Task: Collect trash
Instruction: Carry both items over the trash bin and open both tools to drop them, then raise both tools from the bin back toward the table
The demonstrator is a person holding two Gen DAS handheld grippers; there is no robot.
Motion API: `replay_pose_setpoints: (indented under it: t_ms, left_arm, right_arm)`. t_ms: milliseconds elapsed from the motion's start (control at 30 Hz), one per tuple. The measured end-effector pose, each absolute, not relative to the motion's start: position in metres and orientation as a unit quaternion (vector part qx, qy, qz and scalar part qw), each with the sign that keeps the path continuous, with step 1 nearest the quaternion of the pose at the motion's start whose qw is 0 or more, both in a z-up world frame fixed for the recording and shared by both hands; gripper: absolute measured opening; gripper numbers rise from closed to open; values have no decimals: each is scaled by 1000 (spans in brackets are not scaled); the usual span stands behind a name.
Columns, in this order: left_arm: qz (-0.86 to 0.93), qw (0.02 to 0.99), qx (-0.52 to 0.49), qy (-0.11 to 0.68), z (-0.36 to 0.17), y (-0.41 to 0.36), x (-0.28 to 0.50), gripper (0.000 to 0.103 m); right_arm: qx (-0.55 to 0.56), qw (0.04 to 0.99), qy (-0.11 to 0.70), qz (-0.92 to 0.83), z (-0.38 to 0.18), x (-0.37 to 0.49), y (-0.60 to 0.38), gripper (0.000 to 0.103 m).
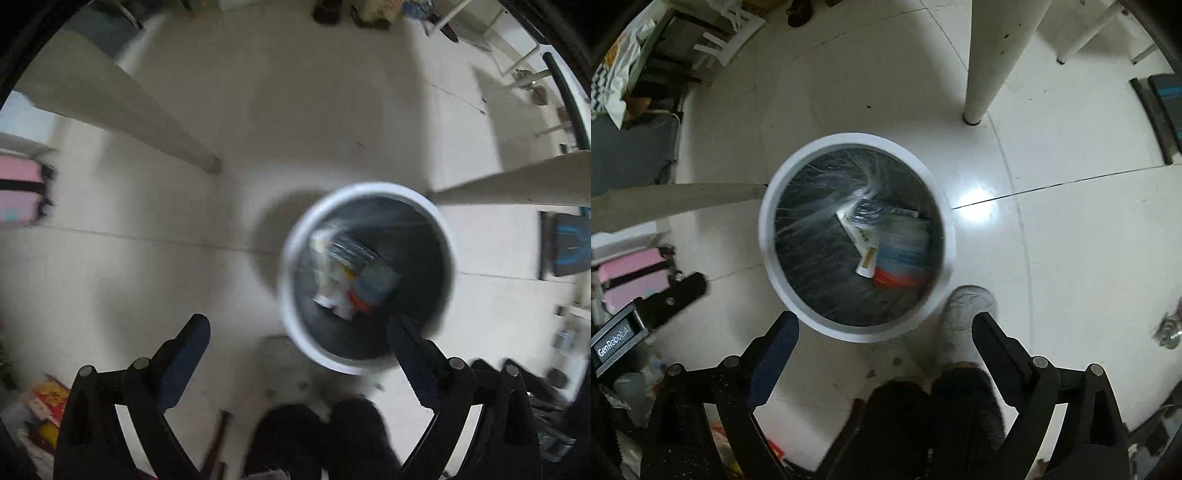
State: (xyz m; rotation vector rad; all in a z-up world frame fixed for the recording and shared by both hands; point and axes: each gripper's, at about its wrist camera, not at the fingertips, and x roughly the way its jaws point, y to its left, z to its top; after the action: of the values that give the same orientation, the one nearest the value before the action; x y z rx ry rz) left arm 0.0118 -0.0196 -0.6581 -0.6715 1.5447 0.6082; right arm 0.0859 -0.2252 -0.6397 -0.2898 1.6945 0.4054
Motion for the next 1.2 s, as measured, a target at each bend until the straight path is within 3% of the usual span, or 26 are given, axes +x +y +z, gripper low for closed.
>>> replay_pose_setpoints:
  t_ms: [300,667,1200]
  left_arm:
    - [263,630,-255,685,-605,-37,-1,98]
    - [245,652,-253,671,-522,-44,-12,98]
    - [253,683,-270,630,-371,-41,-44,98]
  right_arm:
    - [-218,661,702,152,-592,69,-215,101]
    - [-228,676,684,152,-503,52,-212,101]
    - [-195,702,655,200,-300,1,-201,101]
